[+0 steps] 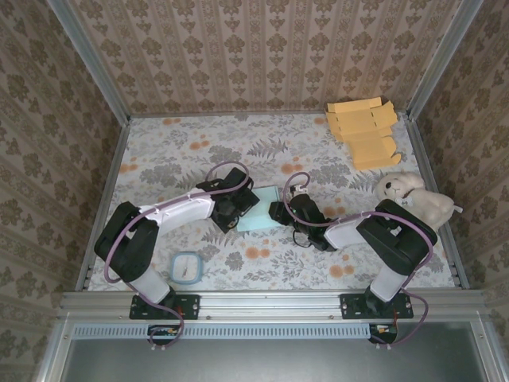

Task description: Fold the paper box

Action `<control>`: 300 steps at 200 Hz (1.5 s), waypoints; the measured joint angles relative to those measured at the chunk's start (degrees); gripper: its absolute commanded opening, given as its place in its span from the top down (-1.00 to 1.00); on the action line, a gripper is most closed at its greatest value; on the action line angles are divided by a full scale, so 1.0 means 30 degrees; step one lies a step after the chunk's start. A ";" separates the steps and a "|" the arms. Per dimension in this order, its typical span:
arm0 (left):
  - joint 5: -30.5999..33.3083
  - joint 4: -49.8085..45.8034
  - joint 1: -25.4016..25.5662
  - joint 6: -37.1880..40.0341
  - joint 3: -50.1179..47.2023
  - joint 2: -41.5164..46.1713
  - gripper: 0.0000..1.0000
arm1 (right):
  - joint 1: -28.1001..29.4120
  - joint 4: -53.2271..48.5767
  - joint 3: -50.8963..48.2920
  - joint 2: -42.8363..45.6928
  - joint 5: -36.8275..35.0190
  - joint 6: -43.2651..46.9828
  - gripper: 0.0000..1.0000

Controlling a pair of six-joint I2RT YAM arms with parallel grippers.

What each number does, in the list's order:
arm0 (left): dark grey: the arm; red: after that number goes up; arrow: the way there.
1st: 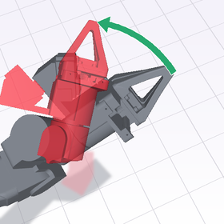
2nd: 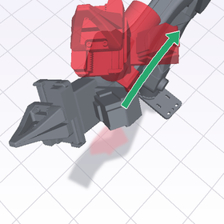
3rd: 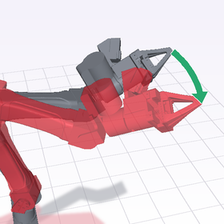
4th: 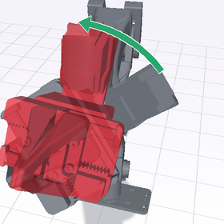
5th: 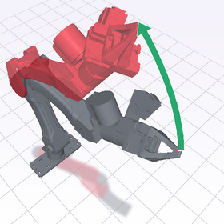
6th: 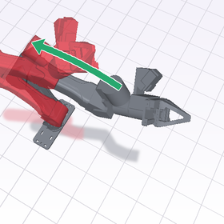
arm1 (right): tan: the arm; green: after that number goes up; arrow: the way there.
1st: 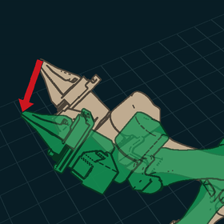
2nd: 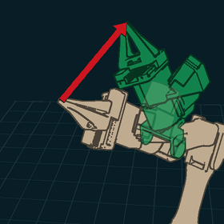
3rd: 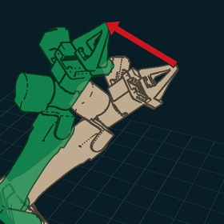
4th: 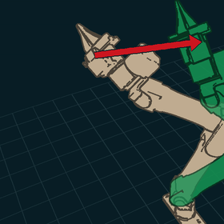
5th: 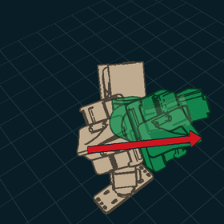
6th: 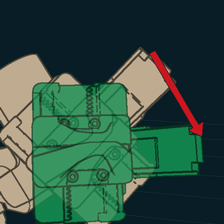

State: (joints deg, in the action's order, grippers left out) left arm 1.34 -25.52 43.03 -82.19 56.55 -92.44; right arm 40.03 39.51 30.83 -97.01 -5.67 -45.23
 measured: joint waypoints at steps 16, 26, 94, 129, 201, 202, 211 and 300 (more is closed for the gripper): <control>0.0058 0.0495 0.0044 -0.0335 -0.0117 0.0000 -1.00 | 0.0000 0.0066 -0.0044 0.0000 0.0000 0.0000 0.06; 0.0160 0.0583 0.0124 -0.0532 -0.0117 0.0000 -1.00 | 0.0000 0.0073 -0.0051 0.0000 0.0000 0.0000 0.06; 0.0328 0.0488 0.0393 -0.1552 -0.0117 0.0015 -1.00 | 0.0000 0.0204 -0.0117 0.0000 0.0000 0.0007 0.06; 0.0138 0.0401 0.0809 -0.1763 -0.0117 0.0015 -1.00 | 0.0000 0.0284 -0.0175 0.0000 -0.0036 0.0000 0.06; -0.0102 0.0153 0.1166 -0.2135 -0.0306 0.0015 -1.00 | 0.0000 0.0554 -0.0350 0.0000 -0.0044 -0.0007 0.06; -0.0095 0.0153 0.1166 -0.2149 -0.0313 0.0015 -1.00 | 0.0000 0.0561 -0.0350 0.0000 -0.0044 -0.0007 0.06; -0.0109 0.0146 0.1166 -0.2237 -0.0415 0.0015 -1.00 | 0.0000 0.0568 -0.0357 0.0000 -0.0044 -0.0007 0.06; -0.0685 0.0379 0.1246 -0.2739 -0.0663 0.0015 -1.00 | 0.0080 0.0648 -0.0393 0.0000 -0.0131 -0.0007 0.06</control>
State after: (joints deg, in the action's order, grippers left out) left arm -0.71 -24.38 46.76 -90.41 54.57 -92.40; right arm 40.27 41.45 29.65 -97.01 -6.07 -45.25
